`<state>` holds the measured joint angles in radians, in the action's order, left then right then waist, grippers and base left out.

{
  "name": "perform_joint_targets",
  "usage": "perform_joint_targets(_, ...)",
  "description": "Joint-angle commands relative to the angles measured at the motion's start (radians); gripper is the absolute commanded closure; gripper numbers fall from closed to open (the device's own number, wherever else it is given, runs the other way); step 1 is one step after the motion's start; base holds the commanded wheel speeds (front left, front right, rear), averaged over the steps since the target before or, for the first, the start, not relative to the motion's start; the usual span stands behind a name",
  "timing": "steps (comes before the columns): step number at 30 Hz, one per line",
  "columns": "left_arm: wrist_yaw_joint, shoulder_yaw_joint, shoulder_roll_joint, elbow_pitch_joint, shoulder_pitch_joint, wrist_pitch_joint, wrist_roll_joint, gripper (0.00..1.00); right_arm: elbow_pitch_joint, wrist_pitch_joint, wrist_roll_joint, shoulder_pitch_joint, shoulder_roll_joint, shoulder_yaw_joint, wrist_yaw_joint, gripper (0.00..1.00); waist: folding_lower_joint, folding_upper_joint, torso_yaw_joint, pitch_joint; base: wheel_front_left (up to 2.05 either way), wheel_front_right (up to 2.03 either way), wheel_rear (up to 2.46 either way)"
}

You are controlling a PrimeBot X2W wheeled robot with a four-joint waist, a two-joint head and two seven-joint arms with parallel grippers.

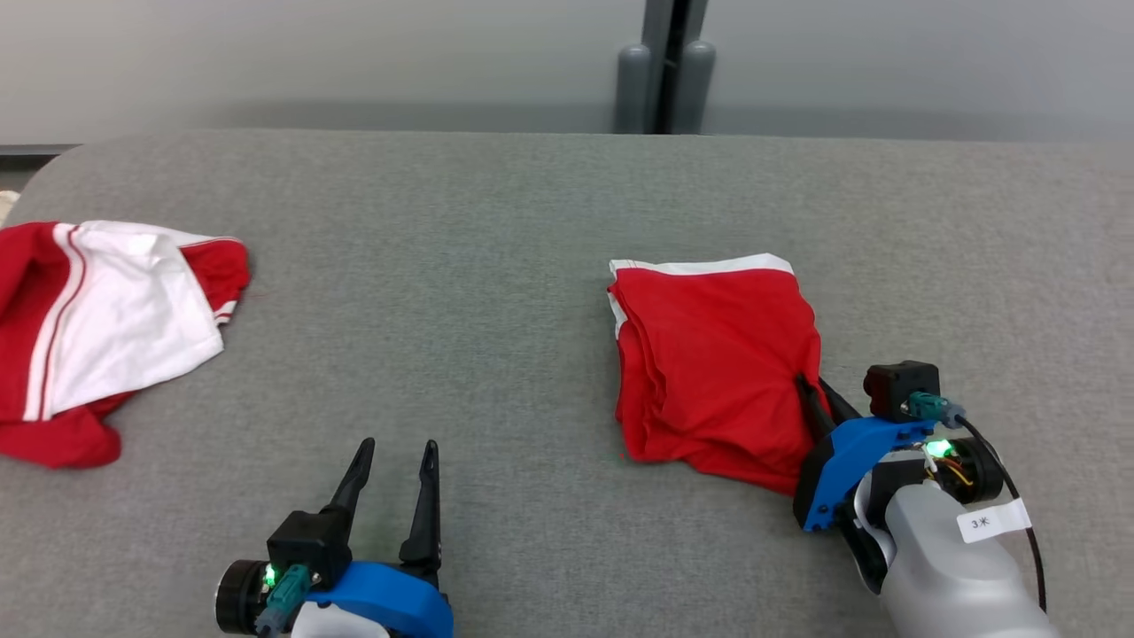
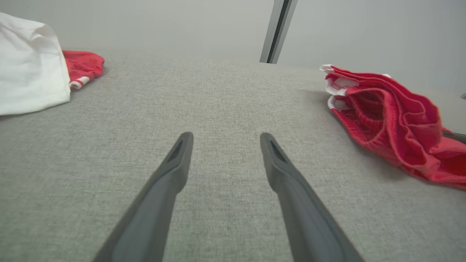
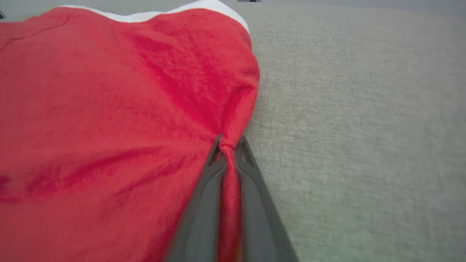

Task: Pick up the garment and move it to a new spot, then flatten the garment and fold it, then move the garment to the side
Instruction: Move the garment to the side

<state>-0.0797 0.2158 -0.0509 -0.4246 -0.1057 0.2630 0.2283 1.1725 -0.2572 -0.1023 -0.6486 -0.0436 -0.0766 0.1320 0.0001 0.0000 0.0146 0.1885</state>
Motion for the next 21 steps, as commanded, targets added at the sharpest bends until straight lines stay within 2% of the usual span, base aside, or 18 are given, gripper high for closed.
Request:
perform_joint_targets(1, -0.003, -0.001, 0.0, 0.002, -0.018, 0.003, -0.006, 0.0, 0.0, -0.003, 0.0, -0.003, -0.013, 0.006, -0.002, 1.0, -0.0001, 0.0, -0.029, -0.011, 0.0, 0.0, 0.0)
perform_joint_targets(7, -0.01, 0.005, 0.0, 0.006, -0.028, 0.003, -0.015, 0.0, -0.061, -0.008, -0.017, 0.016, -0.01, -0.006, -0.002, 1.0, -0.0001, 0.0, -0.166, -0.007, 0.0, 0.0, 0.0)
perform_joint_targets(16, -0.028, 0.021, 0.0, 0.009, -0.05, 0.002, -0.039, 0.0, -0.129, -0.008, -0.079, 0.066, -0.01, -0.09, -0.001, 1.0, -0.0001, 0.0, -0.404, 0.006, 0.0, 0.0, 0.0)
perform_joint_targets(21, -0.036, 0.029, 0.0, -0.001, -0.061, 0.003, -0.054, 0.0, -0.151, -0.008, -0.107, 0.075, -0.009, -0.126, -0.001, 1.0, -0.0001, 0.0, -0.498, 0.02, 0.0, 0.0, 0.0)
